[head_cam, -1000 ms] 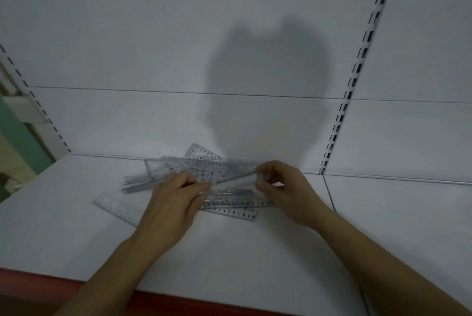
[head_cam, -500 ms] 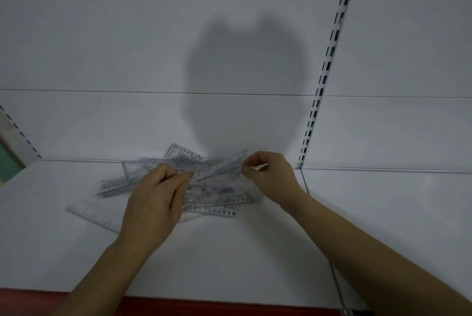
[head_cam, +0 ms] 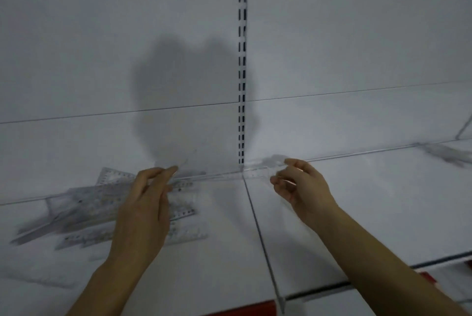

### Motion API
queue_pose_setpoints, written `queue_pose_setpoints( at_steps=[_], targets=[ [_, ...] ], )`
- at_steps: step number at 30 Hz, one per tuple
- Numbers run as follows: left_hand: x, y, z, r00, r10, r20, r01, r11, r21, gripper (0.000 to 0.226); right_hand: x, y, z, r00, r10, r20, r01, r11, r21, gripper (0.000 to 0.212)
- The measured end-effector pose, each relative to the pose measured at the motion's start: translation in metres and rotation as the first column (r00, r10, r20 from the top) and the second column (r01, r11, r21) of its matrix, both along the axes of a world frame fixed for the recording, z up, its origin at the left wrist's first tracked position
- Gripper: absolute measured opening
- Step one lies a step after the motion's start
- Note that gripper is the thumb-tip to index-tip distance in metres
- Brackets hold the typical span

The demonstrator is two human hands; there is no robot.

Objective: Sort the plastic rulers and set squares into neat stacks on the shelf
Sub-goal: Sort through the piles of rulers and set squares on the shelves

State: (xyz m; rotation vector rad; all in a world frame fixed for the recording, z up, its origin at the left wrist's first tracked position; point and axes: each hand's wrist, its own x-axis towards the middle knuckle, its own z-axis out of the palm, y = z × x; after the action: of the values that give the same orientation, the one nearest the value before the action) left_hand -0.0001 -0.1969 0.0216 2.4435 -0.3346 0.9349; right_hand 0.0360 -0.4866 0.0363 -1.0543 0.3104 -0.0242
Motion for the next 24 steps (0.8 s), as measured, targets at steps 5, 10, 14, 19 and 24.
queue_pose_setpoints(
  at_steps=[5,10,14,19,24],
  targets=[
    [0.008,-0.100,0.007,0.981,-0.179,-0.076,0.182,0.982,0.038,0.047,-0.047,-0.104,0.000,0.993,-0.101,0.056,0.103,0.994,-0.045,0.034],
    [0.003,-0.229,0.004,0.951,-0.287,-0.117,0.292,0.956,0.033,0.046,-0.100,-0.218,-0.010,0.950,-0.302,0.073,0.305,0.952,-0.031,0.018],
    [-0.010,-0.348,0.001,0.907,-0.399,-0.138,0.404,0.914,0.016,0.045,-0.149,-0.319,-0.018,0.922,-0.385,0.032,0.383,0.922,0.058,0.017],
    [-0.028,-0.495,-0.004,0.825,-0.553,-0.113,0.555,0.831,-0.015,0.047,-0.207,-0.434,-0.029,0.937,-0.350,0.004,0.348,0.934,0.083,0.043],
    [-0.036,-0.618,0.000,0.729,-0.671,-0.135,0.678,0.735,0.009,0.050,-0.246,-0.529,-0.033,0.886,-0.462,-0.040,0.459,0.886,-0.068,0.046]
  ],
)
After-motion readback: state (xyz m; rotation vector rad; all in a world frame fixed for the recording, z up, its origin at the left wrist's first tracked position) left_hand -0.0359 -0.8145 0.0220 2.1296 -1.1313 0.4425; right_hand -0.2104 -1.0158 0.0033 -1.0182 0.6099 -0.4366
